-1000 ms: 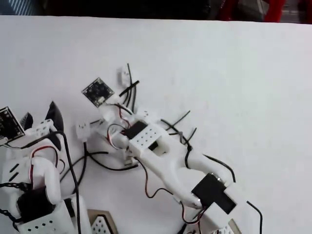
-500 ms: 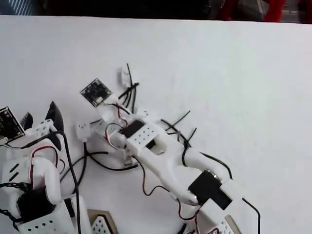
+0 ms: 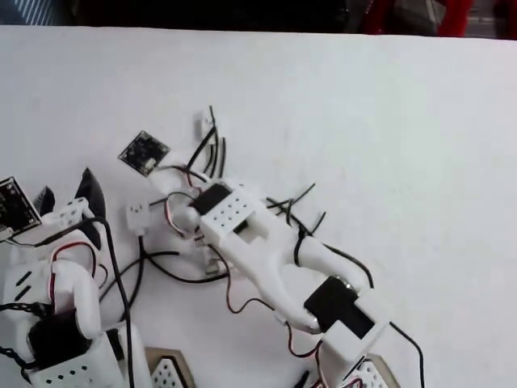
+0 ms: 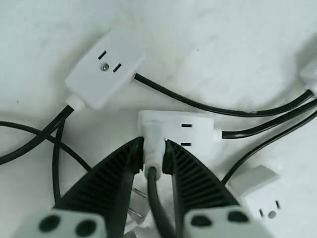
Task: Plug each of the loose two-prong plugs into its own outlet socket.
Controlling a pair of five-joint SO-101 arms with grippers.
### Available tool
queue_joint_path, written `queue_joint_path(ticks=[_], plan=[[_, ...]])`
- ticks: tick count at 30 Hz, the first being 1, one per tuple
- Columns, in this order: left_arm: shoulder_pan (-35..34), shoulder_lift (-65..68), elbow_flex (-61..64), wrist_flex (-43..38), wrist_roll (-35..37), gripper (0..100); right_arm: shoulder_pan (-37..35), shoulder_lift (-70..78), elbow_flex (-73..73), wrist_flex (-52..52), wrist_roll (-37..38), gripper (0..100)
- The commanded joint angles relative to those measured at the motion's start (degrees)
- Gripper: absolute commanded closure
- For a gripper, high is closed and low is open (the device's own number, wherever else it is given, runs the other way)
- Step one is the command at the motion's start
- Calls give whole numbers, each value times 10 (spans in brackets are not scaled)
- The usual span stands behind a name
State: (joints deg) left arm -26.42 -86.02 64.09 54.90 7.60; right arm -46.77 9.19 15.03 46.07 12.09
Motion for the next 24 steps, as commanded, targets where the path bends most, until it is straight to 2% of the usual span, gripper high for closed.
queue_joint_path(ticks=[1, 12, 24], plan=[[-4, -9, -3, -2, 1, 775, 1, -5, -38, 27, 4, 981], [-4, -9, -3, -2, 1, 775, -8, 50, -54, 32, 8, 981], [-4, -9, -2, -2, 1, 775, 5, 71, -145, 146, 5, 981]])
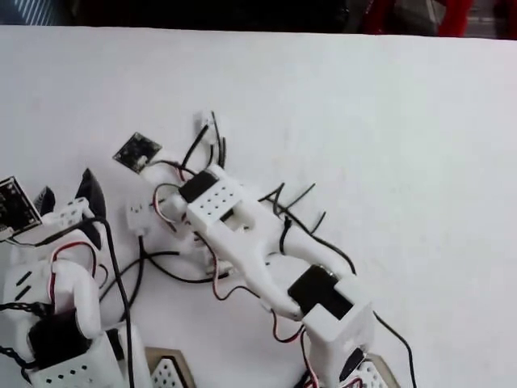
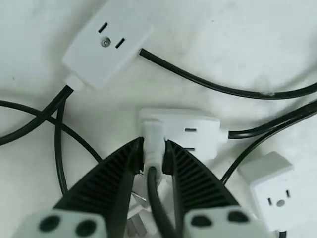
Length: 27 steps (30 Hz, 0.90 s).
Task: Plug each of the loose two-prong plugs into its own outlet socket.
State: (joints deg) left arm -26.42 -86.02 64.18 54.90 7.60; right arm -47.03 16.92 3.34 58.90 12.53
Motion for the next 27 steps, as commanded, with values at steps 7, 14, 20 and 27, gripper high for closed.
queue_joint_path(ticks=[7, 14, 20, 27], plan=[[-4, -9, -3, -2, 0, 775, -13, 60, -29, -3, 2, 981], [-4, -9, 8, -5, 0, 775, -14, 96, -26, 0, 4, 981], [-4, -9, 9, -5, 0, 775, -19, 98, -12, 0, 4, 981], [-2, -9, 10, -5, 0, 775, -20, 27, -6, 34, 2, 981]])
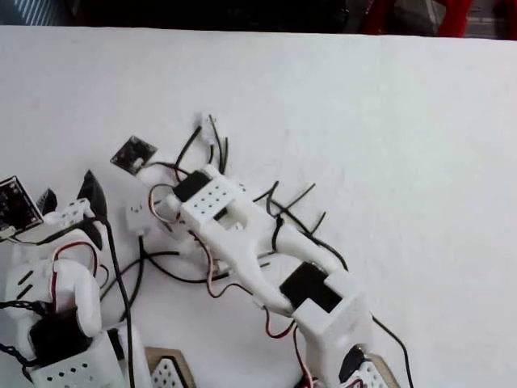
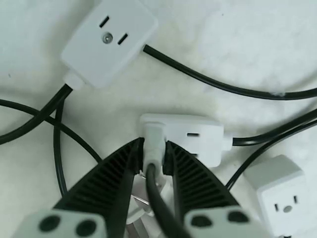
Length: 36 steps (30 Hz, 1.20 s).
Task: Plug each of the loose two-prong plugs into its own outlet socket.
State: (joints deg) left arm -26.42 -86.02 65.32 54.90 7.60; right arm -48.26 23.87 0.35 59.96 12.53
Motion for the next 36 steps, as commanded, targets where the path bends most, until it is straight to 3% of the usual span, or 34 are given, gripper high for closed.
queue_joint_path(ticks=[1, 8, 15, 19, 24, 32, 36], plan=[[-3, -9, -2, -5, 0, 775, -4, -65, 25, 32, 2, 981], [-3, -9, -2, -5, 0, 775, 35, -216, 26, 92, 0, 981], [-3, -9, -2, -5, 0, 775, 133, -337, 26, 100, -2, 981], [-2, -9, -2, -5, 0, 775, 197, -376, 26, 80, -64, 981], [-1, -9, -2, -5, 0, 775, 280, -349, 40, -23, -109, 981], [-1, -9, -1, -5, 0, 775, 349, -179, 103, -345, -110, 981], [-1, -9, -1, -5, 0, 775, 352, -112, 75, -381, -110, 981]])
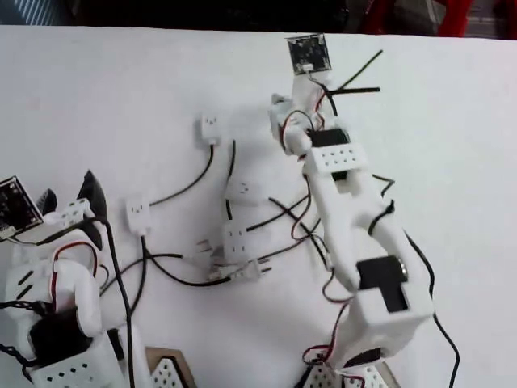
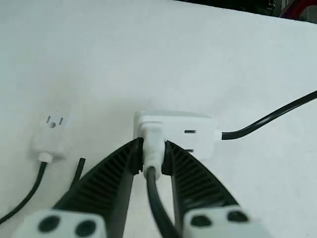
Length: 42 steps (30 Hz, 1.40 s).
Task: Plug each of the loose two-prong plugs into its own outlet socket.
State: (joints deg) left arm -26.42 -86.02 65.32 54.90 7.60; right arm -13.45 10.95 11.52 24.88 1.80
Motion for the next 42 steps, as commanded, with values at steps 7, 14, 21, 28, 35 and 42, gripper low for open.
queue_joint_path(ticks=[7, 14, 21, 28, 35, 42], plan=[[0, -9, 10, -11, 0, 775, 0, 63, -154, 147, -8, 834], [0, -9, 11, -15, 0, 775, -1, 36, -168, 214, -8, 837], [0, -9, 11, -17, 0, 775, -35, -71, -167, 365, -8, 836], [0, -9, 11, -17, 0, 775, -102, -130, -149, 493, -8, 836], [0, -9, 16, -18, 0, 775, -188, -125, -61, 494, -8, 836], [0, -9, 16, -18, 0, 775, -261, -125, -6, 494, -180, 834]])
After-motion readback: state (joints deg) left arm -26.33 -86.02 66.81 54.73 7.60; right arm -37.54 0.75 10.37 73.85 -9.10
